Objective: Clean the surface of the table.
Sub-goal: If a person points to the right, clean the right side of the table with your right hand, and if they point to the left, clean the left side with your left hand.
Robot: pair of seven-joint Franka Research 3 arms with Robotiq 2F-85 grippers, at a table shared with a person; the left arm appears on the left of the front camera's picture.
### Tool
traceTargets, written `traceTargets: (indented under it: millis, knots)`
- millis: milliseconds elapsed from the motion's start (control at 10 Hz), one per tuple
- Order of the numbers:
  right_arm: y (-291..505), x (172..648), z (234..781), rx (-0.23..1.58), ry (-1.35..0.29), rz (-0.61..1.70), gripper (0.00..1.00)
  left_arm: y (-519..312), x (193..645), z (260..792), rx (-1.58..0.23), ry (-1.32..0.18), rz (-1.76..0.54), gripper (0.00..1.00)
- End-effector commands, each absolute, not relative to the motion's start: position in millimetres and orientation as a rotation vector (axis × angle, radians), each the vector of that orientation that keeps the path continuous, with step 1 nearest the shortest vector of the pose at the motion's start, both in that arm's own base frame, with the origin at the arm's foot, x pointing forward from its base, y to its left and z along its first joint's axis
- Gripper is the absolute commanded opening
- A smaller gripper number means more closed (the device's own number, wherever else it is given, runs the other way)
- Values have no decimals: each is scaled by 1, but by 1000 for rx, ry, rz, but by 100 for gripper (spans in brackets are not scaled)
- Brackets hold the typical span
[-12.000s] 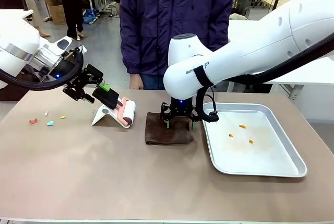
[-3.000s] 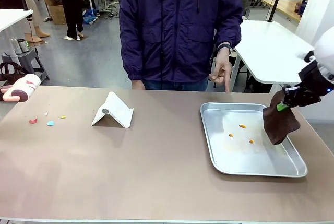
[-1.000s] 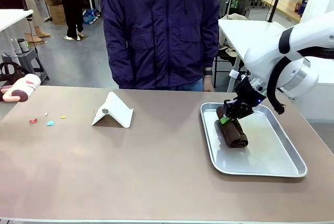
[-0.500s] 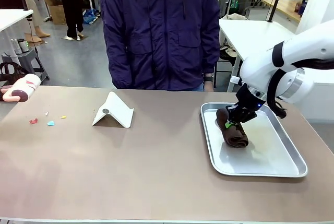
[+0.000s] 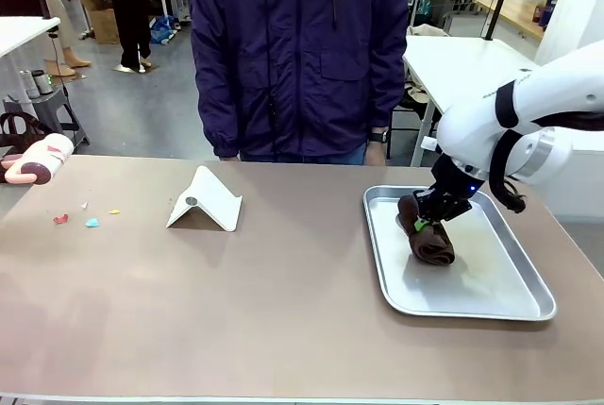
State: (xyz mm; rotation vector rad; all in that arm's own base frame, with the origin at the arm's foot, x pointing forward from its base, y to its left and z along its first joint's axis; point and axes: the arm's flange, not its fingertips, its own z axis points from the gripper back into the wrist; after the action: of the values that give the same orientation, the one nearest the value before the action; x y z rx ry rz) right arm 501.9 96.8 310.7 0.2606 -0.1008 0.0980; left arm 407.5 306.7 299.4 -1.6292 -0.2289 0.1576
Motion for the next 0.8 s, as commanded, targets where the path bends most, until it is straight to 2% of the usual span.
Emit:
traceTargets:
  millis: [0, 700]
  knots:
    - [58, 496, 297, 201, -67, 70, 9, 304, 403, 304, -1634, -222, 159, 0]
    - [-15, 476, 300, 345, -101, -54, 9, 304, 403, 304, -1634, -222, 159, 0]
